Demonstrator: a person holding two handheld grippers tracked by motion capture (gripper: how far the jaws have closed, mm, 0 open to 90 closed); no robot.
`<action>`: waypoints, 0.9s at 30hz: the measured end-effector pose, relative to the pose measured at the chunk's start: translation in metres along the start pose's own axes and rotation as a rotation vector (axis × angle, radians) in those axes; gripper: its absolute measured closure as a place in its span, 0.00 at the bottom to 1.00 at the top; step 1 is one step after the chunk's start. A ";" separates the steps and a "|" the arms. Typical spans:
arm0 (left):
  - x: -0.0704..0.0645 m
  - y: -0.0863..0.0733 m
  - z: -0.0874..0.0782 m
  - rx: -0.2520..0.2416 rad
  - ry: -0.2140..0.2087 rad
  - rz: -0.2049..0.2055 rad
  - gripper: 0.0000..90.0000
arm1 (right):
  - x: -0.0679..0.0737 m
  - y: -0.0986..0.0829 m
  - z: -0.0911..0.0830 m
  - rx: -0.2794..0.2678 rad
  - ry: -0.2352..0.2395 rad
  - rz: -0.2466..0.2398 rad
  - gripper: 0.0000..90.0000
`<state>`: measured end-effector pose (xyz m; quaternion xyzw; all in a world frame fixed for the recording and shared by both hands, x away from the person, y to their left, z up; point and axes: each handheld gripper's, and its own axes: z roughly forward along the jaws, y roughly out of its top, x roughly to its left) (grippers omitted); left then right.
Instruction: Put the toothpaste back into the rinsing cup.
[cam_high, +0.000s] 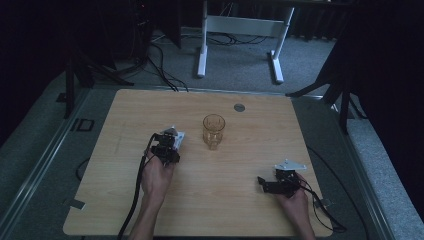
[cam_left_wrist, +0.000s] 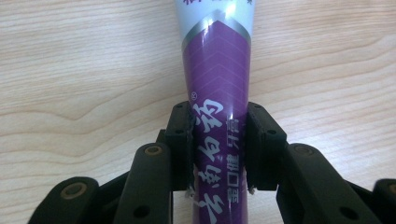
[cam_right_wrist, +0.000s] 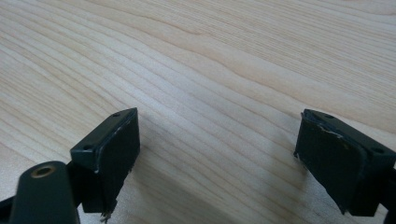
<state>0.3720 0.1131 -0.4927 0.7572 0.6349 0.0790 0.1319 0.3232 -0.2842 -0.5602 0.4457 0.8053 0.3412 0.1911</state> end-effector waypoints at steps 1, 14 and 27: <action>0.000 0.000 0.000 -0.007 0.004 0.003 0.74 | 0.000 0.000 0.000 0.000 0.000 0.000 0.15; 0.003 -0.001 -0.013 -0.149 -0.068 0.029 0.74 | 0.000 0.000 0.000 0.000 0.000 -0.001 0.15; 0.005 -0.003 -0.027 -0.297 -0.096 0.054 0.74 | 0.000 0.000 0.000 0.000 0.000 0.000 0.15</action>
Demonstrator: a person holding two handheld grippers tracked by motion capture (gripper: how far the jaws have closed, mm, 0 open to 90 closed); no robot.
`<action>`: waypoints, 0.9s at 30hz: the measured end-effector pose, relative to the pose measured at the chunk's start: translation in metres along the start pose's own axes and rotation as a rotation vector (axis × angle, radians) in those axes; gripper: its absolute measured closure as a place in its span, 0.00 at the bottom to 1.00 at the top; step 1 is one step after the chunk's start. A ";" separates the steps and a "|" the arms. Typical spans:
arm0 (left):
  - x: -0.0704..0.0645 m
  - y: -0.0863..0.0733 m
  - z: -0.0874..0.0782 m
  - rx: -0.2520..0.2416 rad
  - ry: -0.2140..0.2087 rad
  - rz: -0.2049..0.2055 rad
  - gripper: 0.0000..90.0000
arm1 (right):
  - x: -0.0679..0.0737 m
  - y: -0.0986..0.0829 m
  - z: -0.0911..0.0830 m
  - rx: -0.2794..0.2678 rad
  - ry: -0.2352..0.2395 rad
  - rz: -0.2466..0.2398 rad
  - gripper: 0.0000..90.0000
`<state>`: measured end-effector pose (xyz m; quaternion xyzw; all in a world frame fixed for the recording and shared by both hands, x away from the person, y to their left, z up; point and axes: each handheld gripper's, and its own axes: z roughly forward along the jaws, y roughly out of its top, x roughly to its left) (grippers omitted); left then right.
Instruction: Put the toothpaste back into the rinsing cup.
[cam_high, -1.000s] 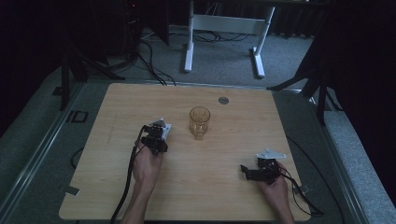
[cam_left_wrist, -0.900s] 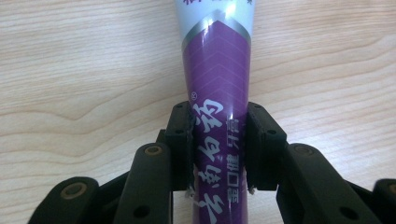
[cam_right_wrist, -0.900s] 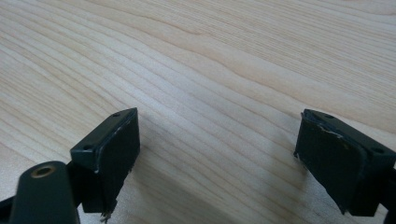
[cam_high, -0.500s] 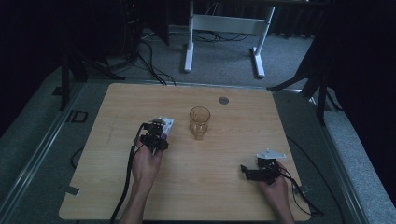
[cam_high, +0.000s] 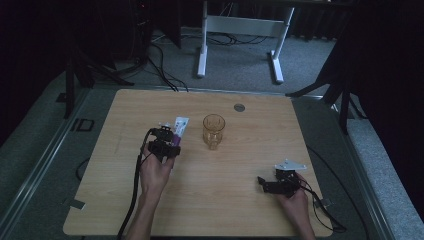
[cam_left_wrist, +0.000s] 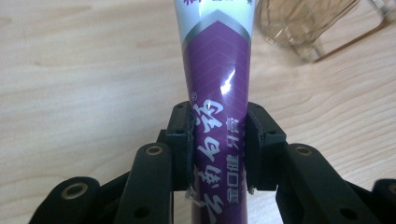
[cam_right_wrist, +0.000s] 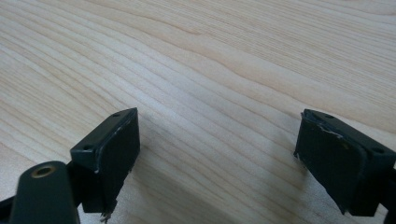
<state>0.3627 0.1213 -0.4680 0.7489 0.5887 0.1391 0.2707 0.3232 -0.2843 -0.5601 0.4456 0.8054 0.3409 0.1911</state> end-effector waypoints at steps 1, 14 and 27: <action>0.001 0.000 -0.001 -0.014 -0.001 0.002 0.74 | 0.000 0.000 0.000 0.000 0.000 0.000 0.15; 0.004 0.002 -0.009 -0.117 -0.038 0.033 0.74 | 0.000 0.000 0.000 0.000 0.000 0.002 0.15; -0.001 0.005 -0.012 -0.191 -0.059 0.086 0.74 | 0.000 0.000 0.000 0.000 0.000 0.002 0.15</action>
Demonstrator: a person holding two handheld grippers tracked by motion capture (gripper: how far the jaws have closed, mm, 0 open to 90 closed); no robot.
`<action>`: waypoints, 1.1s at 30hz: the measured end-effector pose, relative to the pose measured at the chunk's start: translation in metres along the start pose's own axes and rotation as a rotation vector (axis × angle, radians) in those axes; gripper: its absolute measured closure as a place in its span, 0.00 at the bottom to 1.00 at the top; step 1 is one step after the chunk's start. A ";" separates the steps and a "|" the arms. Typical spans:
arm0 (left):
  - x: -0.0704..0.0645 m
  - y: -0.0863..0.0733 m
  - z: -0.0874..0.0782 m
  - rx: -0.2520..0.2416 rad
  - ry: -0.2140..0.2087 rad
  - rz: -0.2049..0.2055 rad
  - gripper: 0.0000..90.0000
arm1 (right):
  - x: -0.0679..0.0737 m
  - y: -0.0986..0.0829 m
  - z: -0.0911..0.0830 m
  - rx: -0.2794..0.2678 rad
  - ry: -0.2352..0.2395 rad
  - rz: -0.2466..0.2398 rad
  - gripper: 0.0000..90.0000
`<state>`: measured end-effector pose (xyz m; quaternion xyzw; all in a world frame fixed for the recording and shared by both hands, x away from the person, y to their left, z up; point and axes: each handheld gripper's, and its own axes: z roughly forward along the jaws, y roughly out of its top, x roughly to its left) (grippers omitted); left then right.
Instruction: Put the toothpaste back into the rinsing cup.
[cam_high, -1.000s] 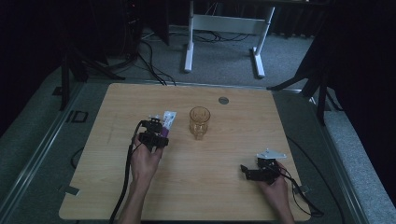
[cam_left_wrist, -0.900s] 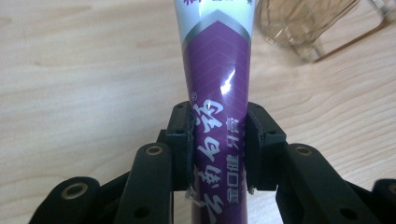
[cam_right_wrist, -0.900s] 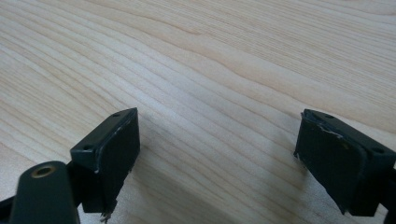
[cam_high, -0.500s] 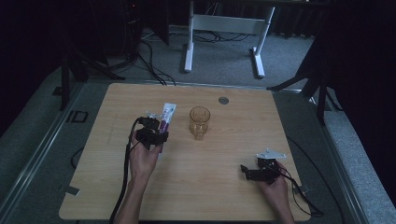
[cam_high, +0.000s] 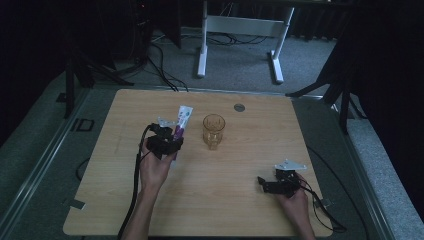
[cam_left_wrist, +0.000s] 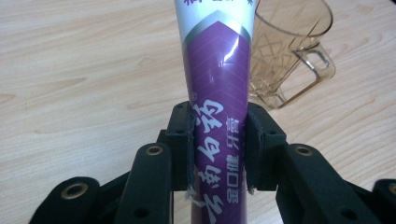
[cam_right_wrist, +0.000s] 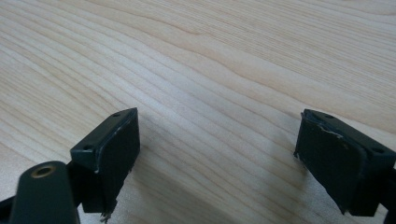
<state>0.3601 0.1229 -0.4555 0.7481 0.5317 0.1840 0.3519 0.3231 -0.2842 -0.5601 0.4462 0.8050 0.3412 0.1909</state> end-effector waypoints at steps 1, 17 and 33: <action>-0.001 0.001 0.000 -0.005 0.007 0.014 0.74 | 0.000 0.000 0.000 0.000 0.000 0.000 0.15; -0.004 0.006 0.001 -0.071 -0.019 0.029 0.74 | 0.000 0.000 0.000 -0.001 0.000 -0.002 0.15; -0.011 0.018 0.004 -0.128 -0.073 0.068 0.74 | 0.000 0.000 0.000 -0.001 0.000 -0.002 0.15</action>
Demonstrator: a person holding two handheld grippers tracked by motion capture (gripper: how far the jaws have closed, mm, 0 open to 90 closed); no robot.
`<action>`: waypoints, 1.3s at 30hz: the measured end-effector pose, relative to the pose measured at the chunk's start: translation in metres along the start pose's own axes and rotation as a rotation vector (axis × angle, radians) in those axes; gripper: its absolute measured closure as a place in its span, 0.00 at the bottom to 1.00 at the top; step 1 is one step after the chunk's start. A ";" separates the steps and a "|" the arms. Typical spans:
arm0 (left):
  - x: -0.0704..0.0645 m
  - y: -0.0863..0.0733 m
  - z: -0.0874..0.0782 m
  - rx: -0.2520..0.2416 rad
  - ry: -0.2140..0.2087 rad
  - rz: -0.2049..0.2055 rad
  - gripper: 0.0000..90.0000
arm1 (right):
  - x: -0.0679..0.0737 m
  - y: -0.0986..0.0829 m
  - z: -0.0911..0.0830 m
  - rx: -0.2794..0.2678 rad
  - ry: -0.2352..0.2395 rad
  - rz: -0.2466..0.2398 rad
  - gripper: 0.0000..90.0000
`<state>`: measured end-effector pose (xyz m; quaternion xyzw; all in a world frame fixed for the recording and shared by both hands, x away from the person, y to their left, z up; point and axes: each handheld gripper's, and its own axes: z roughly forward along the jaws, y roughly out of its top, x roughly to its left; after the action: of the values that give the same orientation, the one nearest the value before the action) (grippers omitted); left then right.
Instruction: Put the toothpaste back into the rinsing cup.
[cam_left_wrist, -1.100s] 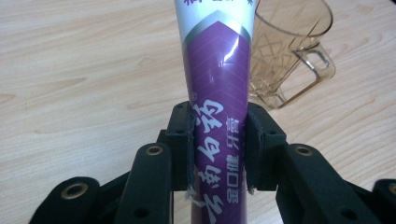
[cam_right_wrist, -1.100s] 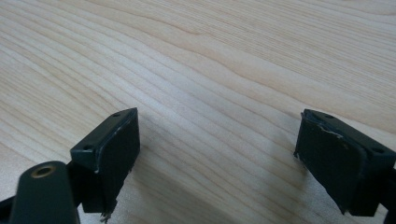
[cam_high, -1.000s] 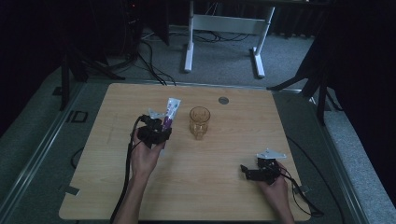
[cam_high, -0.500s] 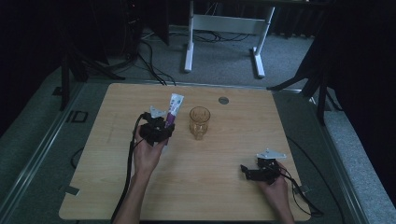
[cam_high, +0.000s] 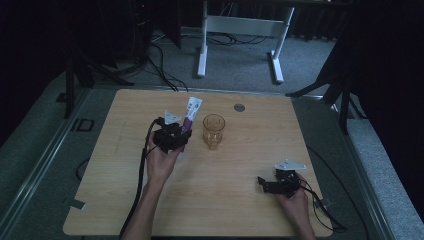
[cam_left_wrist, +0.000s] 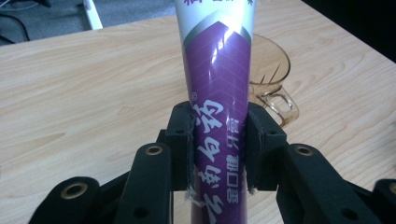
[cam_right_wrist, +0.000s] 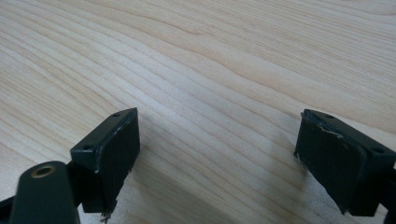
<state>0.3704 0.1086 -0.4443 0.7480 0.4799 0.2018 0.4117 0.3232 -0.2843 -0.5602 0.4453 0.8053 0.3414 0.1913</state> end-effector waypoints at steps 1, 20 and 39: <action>0.000 0.000 0.000 -0.004 -0.005 0.005 0.74 | 0.000 0.000 0.000 0.000 0.000 0.000 0.15; 0.002 0.008 0.006 -0.043 -0.064 0.025 0.74 | 0.000 0.000 0.000 0.000 0.000 0.000 0.15; 0.002 0.015 0.013 -0.092 -0.079 0.032 0.74 | 0.000 0.000 0.000 0.000 0.000 0.000 0.15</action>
<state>0.3888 0.1019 -0.4404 0.7433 0.4414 0.2005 0.4609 0.3233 -0.2843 -0.5602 0.4453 0.8054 0.3413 0.1914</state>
